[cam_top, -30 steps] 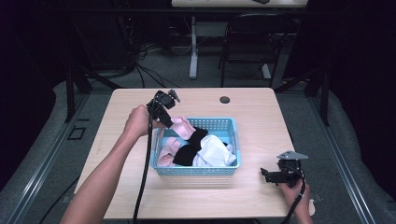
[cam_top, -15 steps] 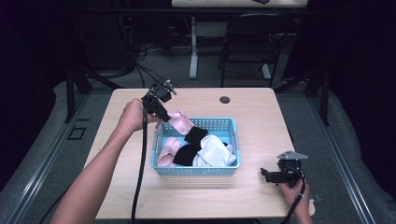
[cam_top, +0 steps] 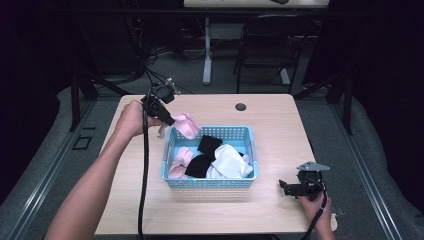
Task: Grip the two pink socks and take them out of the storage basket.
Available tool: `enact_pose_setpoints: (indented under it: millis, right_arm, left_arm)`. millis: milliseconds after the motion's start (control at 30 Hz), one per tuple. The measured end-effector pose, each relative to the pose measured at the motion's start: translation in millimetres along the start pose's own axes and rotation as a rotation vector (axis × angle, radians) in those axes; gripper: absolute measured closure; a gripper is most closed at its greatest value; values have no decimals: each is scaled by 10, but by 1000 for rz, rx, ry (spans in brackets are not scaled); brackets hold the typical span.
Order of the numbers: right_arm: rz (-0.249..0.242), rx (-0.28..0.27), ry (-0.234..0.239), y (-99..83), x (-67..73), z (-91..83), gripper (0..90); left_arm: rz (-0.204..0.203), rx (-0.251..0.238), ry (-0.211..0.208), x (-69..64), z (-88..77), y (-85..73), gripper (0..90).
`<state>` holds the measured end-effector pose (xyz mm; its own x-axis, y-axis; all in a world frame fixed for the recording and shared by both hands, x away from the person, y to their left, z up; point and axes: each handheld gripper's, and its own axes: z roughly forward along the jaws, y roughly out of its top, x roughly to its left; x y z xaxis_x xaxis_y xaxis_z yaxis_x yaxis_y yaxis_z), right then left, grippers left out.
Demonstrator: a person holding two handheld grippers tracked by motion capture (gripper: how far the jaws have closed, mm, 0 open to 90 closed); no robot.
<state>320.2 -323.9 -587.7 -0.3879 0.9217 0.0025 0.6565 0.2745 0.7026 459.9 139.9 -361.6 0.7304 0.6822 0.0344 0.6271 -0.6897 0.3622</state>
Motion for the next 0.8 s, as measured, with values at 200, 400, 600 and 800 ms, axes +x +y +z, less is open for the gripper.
enact_pose_setpoints:
  millis: [200, 400, 600, 800]
  right_arm:
    - [0, 0, 0, 0, 0, 0, 23]
    - [0, -1, 0, 0, 1, 1, 24]
    - [0, -2, -2, -1, 1, 1, 24]
    - [2, -4, 1, -1, 2, 2, 24]
  left_arm:
    - [-31, -17, 11, 119, -112, -120, 824]
    - [-51, -13, 27, 218, -194, -265, 823]
    - [-93, -13, 44, 351, -279, -450, 824]
    - [-146, 7, 54, 504, -235, -646, 825]
